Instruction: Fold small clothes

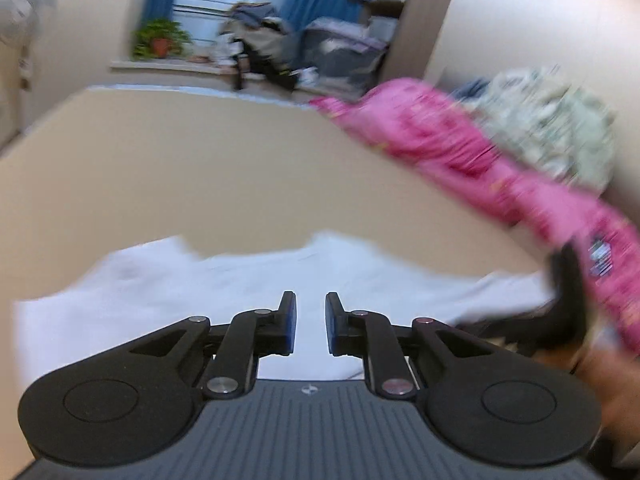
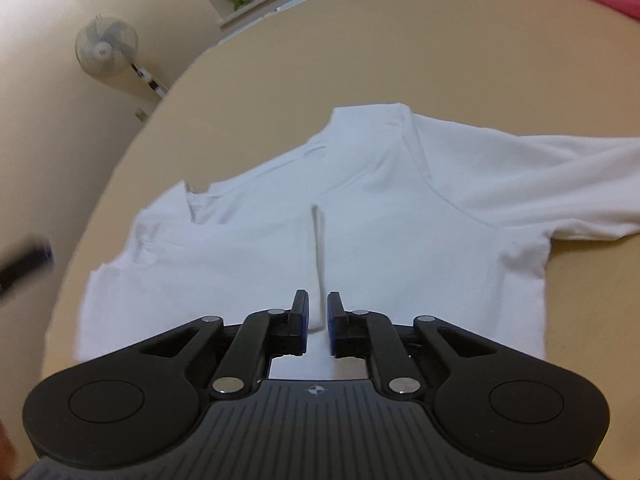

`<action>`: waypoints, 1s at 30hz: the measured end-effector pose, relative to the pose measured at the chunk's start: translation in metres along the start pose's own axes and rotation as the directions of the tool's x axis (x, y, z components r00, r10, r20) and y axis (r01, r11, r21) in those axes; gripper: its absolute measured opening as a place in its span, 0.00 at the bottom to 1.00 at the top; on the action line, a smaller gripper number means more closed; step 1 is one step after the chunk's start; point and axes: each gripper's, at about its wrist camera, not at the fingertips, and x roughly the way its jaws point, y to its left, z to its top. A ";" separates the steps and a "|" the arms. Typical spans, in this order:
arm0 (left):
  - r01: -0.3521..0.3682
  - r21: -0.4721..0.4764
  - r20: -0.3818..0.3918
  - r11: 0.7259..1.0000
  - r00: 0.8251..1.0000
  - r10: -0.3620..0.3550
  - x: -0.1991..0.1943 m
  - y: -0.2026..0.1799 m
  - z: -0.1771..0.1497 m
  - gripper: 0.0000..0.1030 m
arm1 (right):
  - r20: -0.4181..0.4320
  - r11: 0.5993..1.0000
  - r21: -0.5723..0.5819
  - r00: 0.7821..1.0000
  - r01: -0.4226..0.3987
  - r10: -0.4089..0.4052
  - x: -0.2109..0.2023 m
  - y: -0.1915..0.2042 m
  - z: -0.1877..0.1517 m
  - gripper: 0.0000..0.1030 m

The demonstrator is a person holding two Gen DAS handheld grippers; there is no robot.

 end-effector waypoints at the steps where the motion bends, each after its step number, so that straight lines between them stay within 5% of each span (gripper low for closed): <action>1: -0.041 0.024 -0.012 0.999 0.999 0.041 -0.006 0.012 -0.006 0.16 | 0.006 1.000 -0.003 1.000 -0.008 0.008 0.000 0.002 0.001 0.11; 5: -0.192 0.068 -0.057 0.979 0.979 0.196 -0.033 0.059 -0.028 0.17 | 0.010 1.000 -0.027 1.000 0.012 -0.012 0.011 0.007 0.001 0.16; 9: -0.290 -0.100 -0.082 0.952 0.956 0.282 -0.045 0.122 -0.052 0.27 | -0.011 0.997 -0.062 0.999 0.038 -0.039 0.033 0.014 -0.001 0.27; 12: -0.385 -0.218 -0.133 0.897 0.922 0.364 -0.034 0.154 -0.044 0.27 | -0.031 0.990 -0.120 0.997 0.073 -0.077 0.049 0.021 -0.008 0.29; 15: -0.423 -0.247 -0.107 0.872 0.906 0.409 -0.030 0.172 -0.034 0.28 | 0.039 0.964 -0.238 0.993 0.116 -0.109 0.051 0.036 -0.015 0.04; 18: -0.415 -0.269 -0.087 0.869 0.909 0.407 -0.034 0.179 -0.031 0.28 | 0.158 0.970 -0.224 0.986 0.092 -0.057 0.027 0.041 -0.002 0.02; 22: -0.383 -0.276 -0.057 0.881 0.922 0.383 -0.036 0.168 -0.025 0.28 | 0.375 0.972 -0.214 0.927 0.100 -0.013 -0.039 0.038 0.023 0.01; 26: -0.343 -0.259 -0.056 0.903 0.938 0.341 -0.025 0.158 -0.022 0.28 | 0.236 0.954 -0.088 0.936 0.287 -0.260 -0.016 -0.014 0.030 0.02; 30: -0.309 -0.225 -0.086 0.924 0.951 0.297 -0.007 0.145 -0.026 0.30 | 0.228 0.947 -0.075 0.930 0.312 -0.288 -0.010 -0.021 0.032 0.02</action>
